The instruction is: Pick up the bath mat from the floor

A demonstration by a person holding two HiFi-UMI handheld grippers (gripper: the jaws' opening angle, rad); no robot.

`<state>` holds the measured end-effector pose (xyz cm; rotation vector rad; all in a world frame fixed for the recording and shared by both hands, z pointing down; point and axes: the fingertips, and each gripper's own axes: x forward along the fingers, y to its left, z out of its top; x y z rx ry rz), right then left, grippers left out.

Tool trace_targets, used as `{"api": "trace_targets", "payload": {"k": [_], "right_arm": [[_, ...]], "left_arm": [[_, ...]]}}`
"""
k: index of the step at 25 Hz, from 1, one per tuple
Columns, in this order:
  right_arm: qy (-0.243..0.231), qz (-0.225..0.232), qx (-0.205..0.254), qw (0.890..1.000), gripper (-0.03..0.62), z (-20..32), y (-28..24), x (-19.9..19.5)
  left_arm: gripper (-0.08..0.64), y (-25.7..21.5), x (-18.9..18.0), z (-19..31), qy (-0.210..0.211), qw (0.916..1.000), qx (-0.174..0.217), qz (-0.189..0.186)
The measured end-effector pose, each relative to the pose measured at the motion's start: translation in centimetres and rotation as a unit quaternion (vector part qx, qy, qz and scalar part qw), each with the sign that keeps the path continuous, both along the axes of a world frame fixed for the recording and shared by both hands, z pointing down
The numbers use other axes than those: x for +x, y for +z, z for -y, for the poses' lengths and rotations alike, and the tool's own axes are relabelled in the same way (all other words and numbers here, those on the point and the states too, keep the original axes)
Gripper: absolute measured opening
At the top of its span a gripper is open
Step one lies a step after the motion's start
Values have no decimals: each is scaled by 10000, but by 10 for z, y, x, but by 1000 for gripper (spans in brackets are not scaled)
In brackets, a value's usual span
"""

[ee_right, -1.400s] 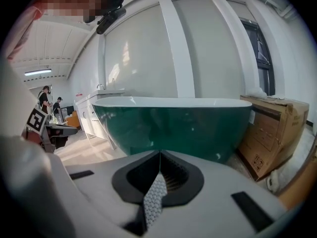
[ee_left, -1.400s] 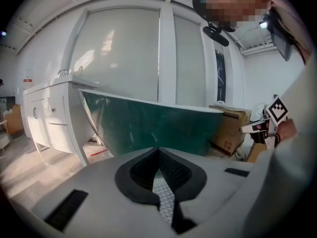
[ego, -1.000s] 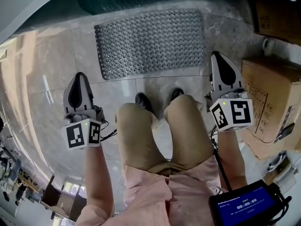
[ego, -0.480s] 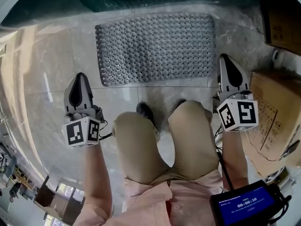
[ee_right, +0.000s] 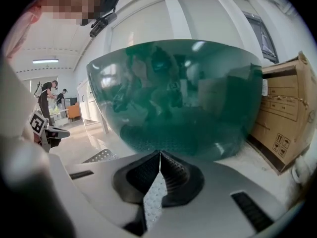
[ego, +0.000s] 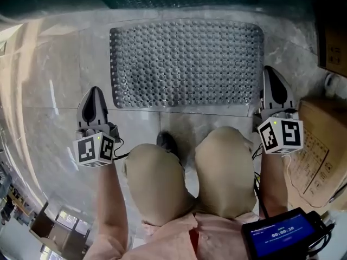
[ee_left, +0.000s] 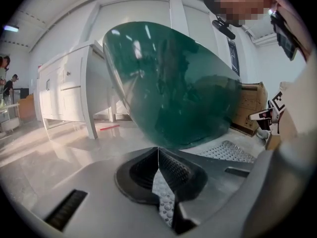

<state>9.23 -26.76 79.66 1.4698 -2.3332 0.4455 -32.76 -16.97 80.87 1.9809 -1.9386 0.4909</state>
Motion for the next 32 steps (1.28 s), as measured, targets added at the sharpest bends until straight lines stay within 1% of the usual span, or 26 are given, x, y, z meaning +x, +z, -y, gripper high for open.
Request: {"api": "trace_targets", "payload": {"k": [5,8,12,16,17,19,22,26,30,32], "right_arm": [[-28,-25,-10,10000,18,-4,22,-8],[-78,-66,59,9999,18,-5,23,-10],[-68,-155,202,9997,18,0,20,-4],[-38,-257,236,9994,18,-1,21,1],[-45,-268,238,9993,18,-2,21,2],[-56,-276,226,9993,18,-5,24,3],[-82,-322,214,9992,18,-8,27,7],[-4,-380,274,9989,18,-6,24,13],[16,-442,275,9986,18,-6,23,16],[22,-453,250,9987,18,-8,24,16]], "left_arm": [[26,36,-9,-7,-38,9999,-73,-72],[26,51,-13,-13,-35,9998,-130,-147],[28,73,-15,-20,15,9997,-194,-175],[31,97,-18,-26,86,9990,-356,-272],[43,103,-18,-28,88,9986,-408,-314],[125,116,-18,-33,85,9978,-517,-395],[161,134,-19,-40,-1,9967,-612,-538],[167,153,-29,-42,-239,9952,-683,-660],[170,164,-32,-40,-193,9943,-798,-685],[172,169,-35,-41,-214,9933,-846,-762]]}}
